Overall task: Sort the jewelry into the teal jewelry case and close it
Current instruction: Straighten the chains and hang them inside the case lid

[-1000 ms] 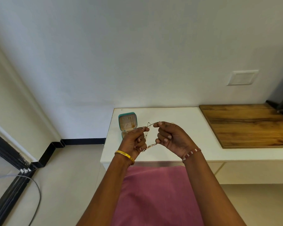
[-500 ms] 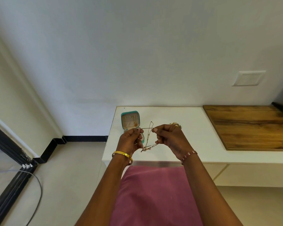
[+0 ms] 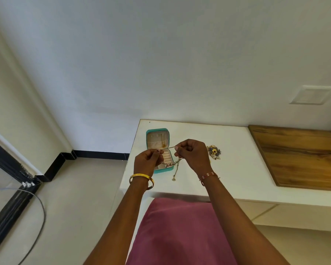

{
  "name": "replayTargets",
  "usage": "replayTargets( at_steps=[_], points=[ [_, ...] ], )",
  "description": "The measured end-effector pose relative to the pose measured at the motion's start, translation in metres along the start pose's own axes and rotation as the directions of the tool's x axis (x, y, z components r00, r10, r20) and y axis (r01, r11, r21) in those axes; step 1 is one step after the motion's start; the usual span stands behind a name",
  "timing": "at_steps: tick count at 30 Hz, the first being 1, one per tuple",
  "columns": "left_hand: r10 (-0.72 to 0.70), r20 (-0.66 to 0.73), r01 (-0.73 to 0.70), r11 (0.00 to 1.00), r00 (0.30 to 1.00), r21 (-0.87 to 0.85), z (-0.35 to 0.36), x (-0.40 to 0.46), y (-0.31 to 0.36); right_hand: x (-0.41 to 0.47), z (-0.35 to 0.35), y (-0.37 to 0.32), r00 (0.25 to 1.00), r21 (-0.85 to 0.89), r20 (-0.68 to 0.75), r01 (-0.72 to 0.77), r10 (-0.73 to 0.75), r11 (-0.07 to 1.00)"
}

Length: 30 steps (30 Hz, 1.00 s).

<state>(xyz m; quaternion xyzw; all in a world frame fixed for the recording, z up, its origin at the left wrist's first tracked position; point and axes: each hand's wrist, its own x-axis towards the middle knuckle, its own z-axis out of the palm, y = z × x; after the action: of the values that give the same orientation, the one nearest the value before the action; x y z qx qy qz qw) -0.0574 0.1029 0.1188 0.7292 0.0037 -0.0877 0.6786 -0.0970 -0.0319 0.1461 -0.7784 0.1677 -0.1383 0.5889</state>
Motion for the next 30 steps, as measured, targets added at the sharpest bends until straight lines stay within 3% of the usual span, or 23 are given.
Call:
replayTargets(
  at_steps=[12, 18, 22, 30],
  points=[
    [0.021, -0.143, 0.008, 0.98, 0.989, 0.199, 0.012, 0.086, -0.029, 0.084, 0.038, 0.034, 0.998, -0.249, -0.048, 0.02, -0.033, 0.968],
    [0.023, -0.239, 0.042, 0.964, 0.971, 0.261, 0.025, 0.123, -0.05, 0.124, 0.058, 0.059, 0.981, -0.412, -0.049, 0.153, -0.19, 0.898],
    [0.041, -0.318, 0.065, 0.947, 0.947, 0.314, 0.031, 0.136, -0.065, 0.14, 0.073, 0.081, 0.929, -0.534, -0.062, 0.278, -0.365, 0.798],
    [0.069, -0.388, 0.063, 0.946, 0.919, 0.317, 0.036, 0.147, -0.081, 0.159, 0.087, 0.107, 0.761, -0.77, 0.022, 0.427, -0.649, 0.475]
  ],
)
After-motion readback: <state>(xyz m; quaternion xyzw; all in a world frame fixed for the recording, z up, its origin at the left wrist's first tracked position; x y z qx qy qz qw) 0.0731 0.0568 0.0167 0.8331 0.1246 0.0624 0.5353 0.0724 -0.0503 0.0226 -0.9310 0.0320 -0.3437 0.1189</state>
